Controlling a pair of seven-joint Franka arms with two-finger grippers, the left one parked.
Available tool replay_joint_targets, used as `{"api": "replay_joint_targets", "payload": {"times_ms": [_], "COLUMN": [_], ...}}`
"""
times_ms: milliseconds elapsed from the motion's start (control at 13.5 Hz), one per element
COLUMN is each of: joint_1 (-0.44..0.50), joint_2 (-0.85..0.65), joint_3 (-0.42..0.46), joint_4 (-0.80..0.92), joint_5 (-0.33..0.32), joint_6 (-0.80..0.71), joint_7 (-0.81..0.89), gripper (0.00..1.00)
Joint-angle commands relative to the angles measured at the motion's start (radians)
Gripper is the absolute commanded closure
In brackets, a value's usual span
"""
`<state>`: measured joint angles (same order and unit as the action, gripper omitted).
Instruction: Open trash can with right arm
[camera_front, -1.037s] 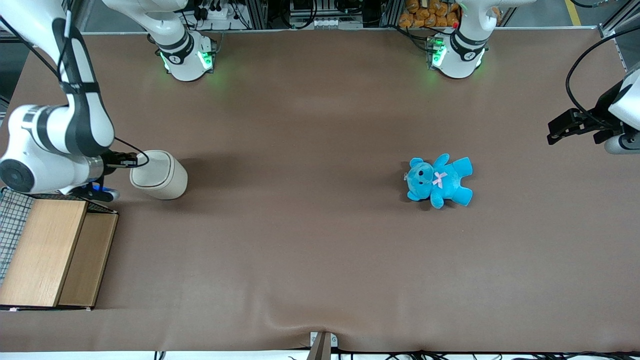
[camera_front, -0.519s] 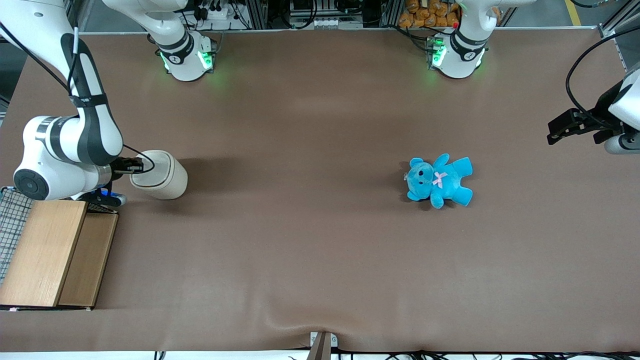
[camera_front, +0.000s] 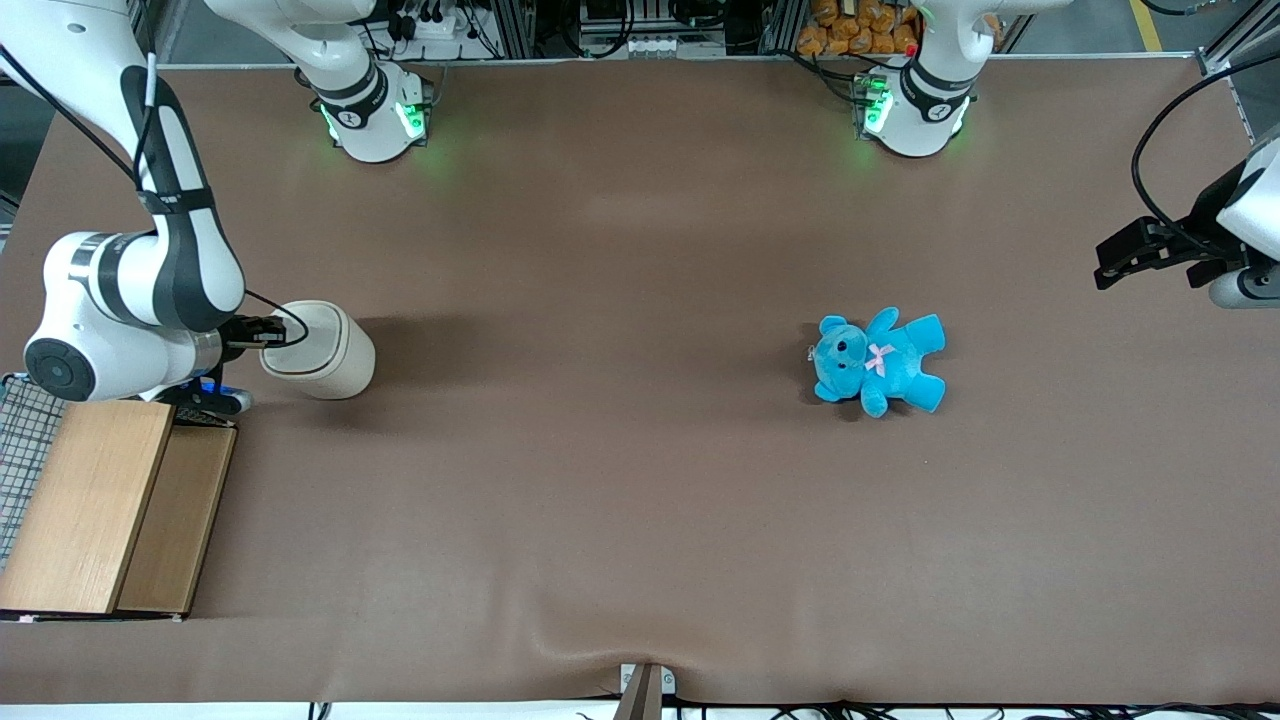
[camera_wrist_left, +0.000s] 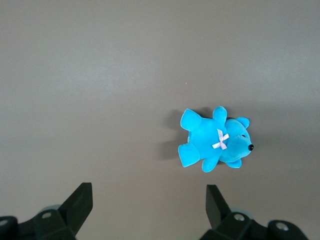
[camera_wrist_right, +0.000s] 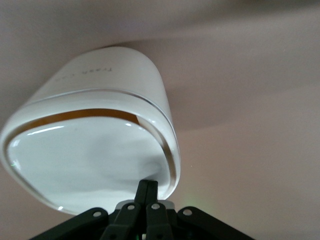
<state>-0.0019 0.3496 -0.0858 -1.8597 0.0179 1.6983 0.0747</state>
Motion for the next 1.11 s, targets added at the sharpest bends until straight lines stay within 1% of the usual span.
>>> {"api": "replay_joint_targets", "payload": {"times_ms": [0, 296, 370, 444, 519, 741, 1037], "joint_1": [0.002, 0.002, 0.000, -0.001, -0.006, -0.006, -0.003], "joint_2": [-0.050, -0.112, -0.122, -0.130, -0.142, -0.162, -0.211], "joint_3": [0.006, 0.008, 0.008, 0.006, 0.006, 0.008, 0.006], "joint_4": [0.086, 0.275, 0.322, 0.359, 0.385, 0.442, 0.470], "joint_5": [-0.015, -0.016, -0.018, -0.016, -0.010, -0.010, -0.012], "joint_6": [-0.069, -0.236, -0.261, -0.261, -0.259, -0.261, -0.287], "joint_7": [-0.006, -0.009, -0.009, -0.007, -0.009, -0.085, -0.079], "gripper": [1.00, 1.00, 0.84, 0.23, 0.00, 0.00, 0.00]}}
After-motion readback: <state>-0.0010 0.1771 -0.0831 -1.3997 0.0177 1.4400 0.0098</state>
